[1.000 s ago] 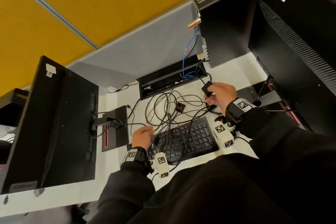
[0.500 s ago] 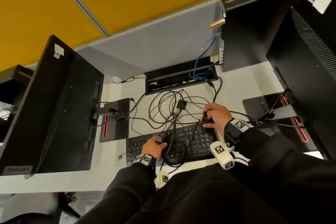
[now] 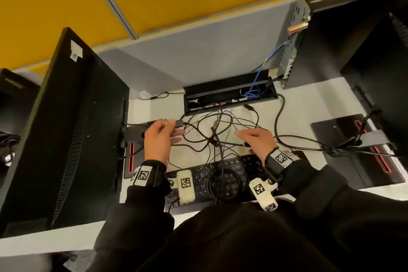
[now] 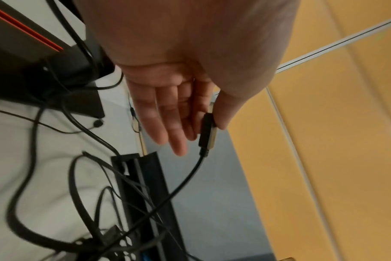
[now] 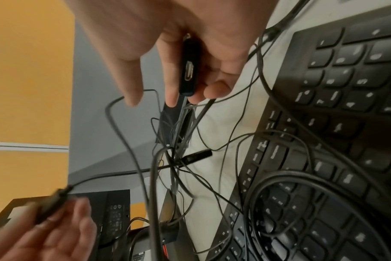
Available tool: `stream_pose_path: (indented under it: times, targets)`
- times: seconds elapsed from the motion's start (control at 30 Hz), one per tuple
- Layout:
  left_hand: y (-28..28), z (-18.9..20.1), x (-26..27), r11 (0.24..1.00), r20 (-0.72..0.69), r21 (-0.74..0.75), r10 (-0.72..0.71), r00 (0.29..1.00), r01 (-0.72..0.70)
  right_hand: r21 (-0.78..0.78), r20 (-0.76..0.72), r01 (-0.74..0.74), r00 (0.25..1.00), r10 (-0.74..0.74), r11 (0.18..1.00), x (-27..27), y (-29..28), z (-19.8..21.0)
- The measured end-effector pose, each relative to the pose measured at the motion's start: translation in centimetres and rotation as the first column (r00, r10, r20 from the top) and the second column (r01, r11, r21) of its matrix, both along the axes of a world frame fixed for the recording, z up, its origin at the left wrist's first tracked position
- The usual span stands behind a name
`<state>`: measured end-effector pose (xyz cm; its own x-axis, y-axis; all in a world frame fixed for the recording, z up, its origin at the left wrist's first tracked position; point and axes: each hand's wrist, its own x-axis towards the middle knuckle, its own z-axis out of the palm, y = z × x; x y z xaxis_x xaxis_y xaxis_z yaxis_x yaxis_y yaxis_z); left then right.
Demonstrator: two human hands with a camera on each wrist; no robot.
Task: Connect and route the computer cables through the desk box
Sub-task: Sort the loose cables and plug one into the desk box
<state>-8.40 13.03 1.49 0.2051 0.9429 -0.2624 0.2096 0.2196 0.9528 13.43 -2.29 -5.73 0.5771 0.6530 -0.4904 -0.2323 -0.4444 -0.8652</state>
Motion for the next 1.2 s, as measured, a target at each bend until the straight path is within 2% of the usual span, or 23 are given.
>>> stream_pose_path:
  times: [0.07,0.13,0.2,0.3,0.37,0.47,0.53,0.57,0.67,0.8,0.87,0.97,1.07,1.13,1.2]
  targets:
    - [-0.1,0.9,0.3,0.998,0.147,-0.058,0.042,0.988,-0.034,-0.015,0.003,0.018,1.0,-0.018,1.0,-0.8,0.6,0.3]
    - [0.0,1.3,0.3,0.99,0.223,-0.135,0.062,0.973,-0.032,-0.042,-0.009,0.013,1.0,-0.014,0.999,-1.4,1.2,0.5]
    - [0.2,0.9,0.2,0.979,0.237,-0.202,0.05,0.97,-0.002,-0.049,0.028,-0.023,0.999,0.024,0.999,-2.0,1.4,0.6]
    - [0.1,-0.3,0.1,0.963,0.224,-0.268,0.037,0.974,0.026,-0.043,0.173,-0.183,0.967,0.188,0.982,-3.0,1.5,0.4]
    - [-0.5,-1.1,0.0,0.941,0.214,-0.335,0.035,0.976,0.039,-0.153,0.255,-0.273,0.918,0.305,0.95,-3.8,1.7,0.3]
    - [-1.3,-2.8,-0.7,0.901,0.171,-0.431,0.022,0.985,0.055,-0.364,0.248,-0.333,0.866,0.435,0.87,-4.7,2.0,-0.1]
    - [-1.4,-3.9,-1.4,0.878,0.176,-0.476,0.053,0.983,0.038,-0.505,0.302,-0.373,0.768,0.564,0.778,-5.1,2.3,-1.0]
    - [-1.3,-4.3,-1.8,0.867,0.188,-0.498,0.075,0.979,0.03,-0.518,0.324,-0.361,0.757,0.568,0.776,-5.2,2.4,-1.6]
    - [-0.8,-5.2,-3.0,0.834,0.197,-0.551,0.167,0.966,-0.032,-0.437,0.334,-0.296,0.823,0.459,0.849,-4.9,2.4,-2.5]
    - [0.8,-6.9,-5.1,0.769,0.105,-0.615,0.295,0.95,-0.171,-0.384,0.395,-0.172,0.858,0.329,0.907,-2.2,1.5,-1.9]
    - [1.2,-7.7,-6.0,0.758,0.054,-0.622,0.291,0.955,-0.196,-0.417,0.4,-0.196,0.837,0.373,0.887,-0.4,0.9,-1.7]
    - [1.0,-8.5,-6.3,0.78,-0.061,-0.592,0.208,0.976,-0.203,-0.51,0.363,-0.263,0.798,0.481,0.819,1.7,-0.3,-1.8]
    - [1.1,-9.9,-6.4,0.775,-0.196,-0.578,0.17,0.966,-0.254,-0.516,0.336,-0.287,0.799,0.499,0.807,2.8,-1.2,-2.1]
    - [1.4,-10.8,-6.2,0.843,-0.317,-0.467,0.124,0.94,-0.268,-0.487,0.313,-0.277,0.83,0.462,0.828,3.3,-1.8,-2.6]
    - [1.6,-10.7,-5.9,0.939,-0.44,-0.29,0.039,0.897,-0.183,-0.461,0.292,-0.274,0.851,0.436,0.844,3.6,-2.2,-2.8]
